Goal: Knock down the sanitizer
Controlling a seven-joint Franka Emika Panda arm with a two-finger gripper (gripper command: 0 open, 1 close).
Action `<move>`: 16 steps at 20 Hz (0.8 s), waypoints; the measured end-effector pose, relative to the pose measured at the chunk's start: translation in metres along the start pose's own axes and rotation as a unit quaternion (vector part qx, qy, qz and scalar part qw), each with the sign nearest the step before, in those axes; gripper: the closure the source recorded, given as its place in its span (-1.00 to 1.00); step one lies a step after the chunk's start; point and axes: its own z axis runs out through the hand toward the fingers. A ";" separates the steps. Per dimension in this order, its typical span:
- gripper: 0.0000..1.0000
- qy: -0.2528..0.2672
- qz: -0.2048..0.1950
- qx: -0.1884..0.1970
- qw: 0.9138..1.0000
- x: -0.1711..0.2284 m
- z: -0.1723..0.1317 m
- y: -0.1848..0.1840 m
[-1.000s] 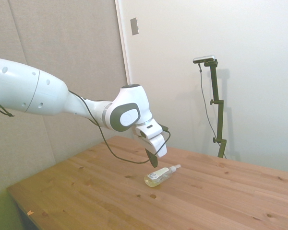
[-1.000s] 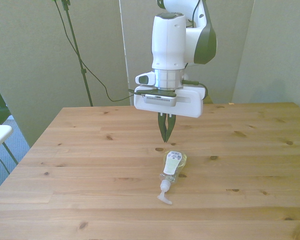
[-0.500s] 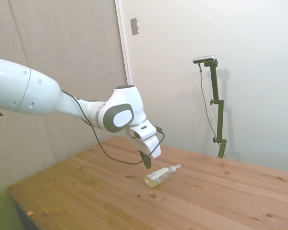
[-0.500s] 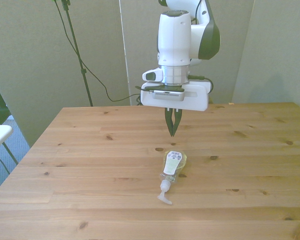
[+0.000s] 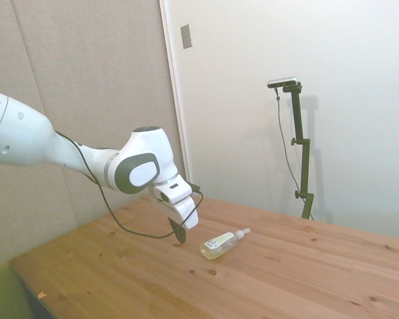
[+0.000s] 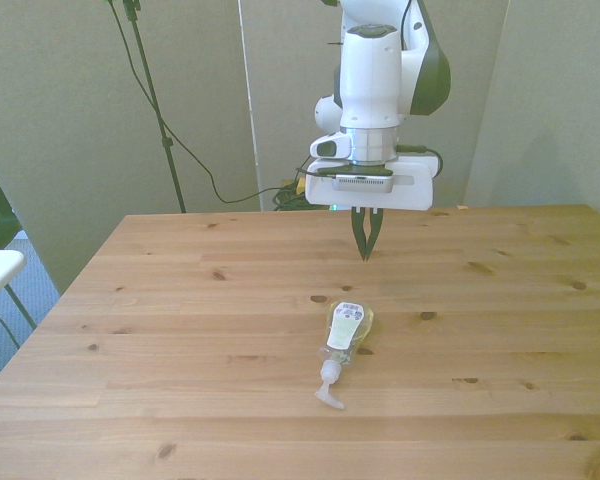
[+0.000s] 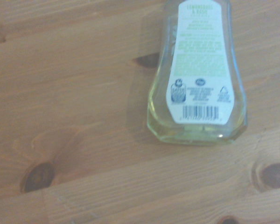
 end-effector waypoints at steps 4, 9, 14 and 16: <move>-1.00 -0.002 -0.012 -0.001 1.000 -0.018 -0.002 0.004; -1.00 -0.004 -0.023 -0.002 1.000 -0.036 -0.004 0.011; -1.00 -0.003 -0.035 -0.002 0.999 -0.053 -0.006 0.014; -1.00 -0.003 -0.038 -0.001 0.999 -0.059 -0.006 0.014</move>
